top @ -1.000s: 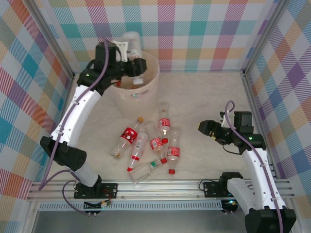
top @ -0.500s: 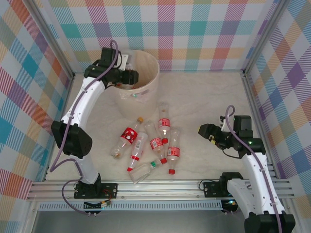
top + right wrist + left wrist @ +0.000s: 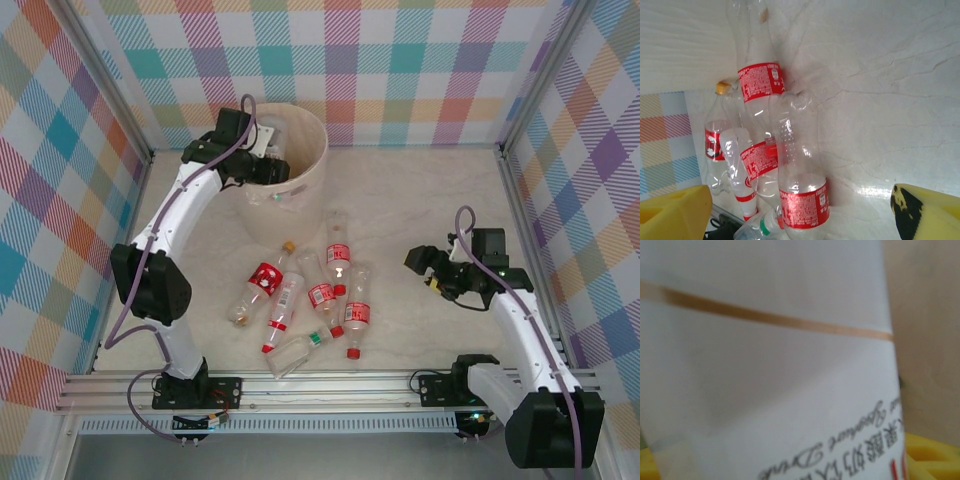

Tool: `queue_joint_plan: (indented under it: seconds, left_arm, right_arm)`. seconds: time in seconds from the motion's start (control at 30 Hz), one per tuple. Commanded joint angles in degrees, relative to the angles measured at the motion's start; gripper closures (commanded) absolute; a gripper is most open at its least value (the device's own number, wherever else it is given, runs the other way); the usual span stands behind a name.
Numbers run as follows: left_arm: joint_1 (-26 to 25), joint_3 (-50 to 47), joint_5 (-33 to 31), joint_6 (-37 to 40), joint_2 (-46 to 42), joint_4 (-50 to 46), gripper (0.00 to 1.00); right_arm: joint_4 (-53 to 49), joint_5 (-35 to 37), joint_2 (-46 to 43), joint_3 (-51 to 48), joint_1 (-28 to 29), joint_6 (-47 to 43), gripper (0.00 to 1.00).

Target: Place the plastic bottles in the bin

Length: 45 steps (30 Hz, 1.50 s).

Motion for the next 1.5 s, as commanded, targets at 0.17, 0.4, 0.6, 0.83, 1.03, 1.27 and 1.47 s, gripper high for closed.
queue_joint_plan:
  seconds: [0.17,0.4,0.6,0.83,1.03,1.27,1.47]
  left_arm:
    - [-1.06,-2.42,3.04,2.42,0.56,0.86,0.55]
    - [-1.15,-3.55,4.03,2.09,-0.20,1.50,0.32]
    - [-1.15,-3.51,5.90,1.42,-0.84,1.27,0.04]
    - [-1.15,-2.09,4.53,1.90,-1.02,0.17,0.00]
    - [-0.90,4.24,0.67,2.36,-1.04,-3.46,0.00]
    - [-0.70,12.41,-5.38,0.37,-3.22,-8.58,0.00]
    - [-0.88,7.98,-6.88,-2.32,-10.42,-10.11,0.00]
  right_arm:
    - [10.05,0.82,7.87,1.02,2.44,4.53,0.08]
    - [16.33,3.19,13.49,2.54,9.59,7.67,0.08]
    - [11.47,5.93,12.25,2.71,10.93,5.51,0.08]
    - [7.94,9.77,7.49,-1.14,14.09,7.00,0.08]
    - [7.91,15.75,11.63,1.58,23.88,9.19,0.10]
    - [12.42,19.67,22.97,6.00,32.45,9.94,0.12]
    - [12.70,21.35,29.39,8.60,33.46,8.80,0.17]
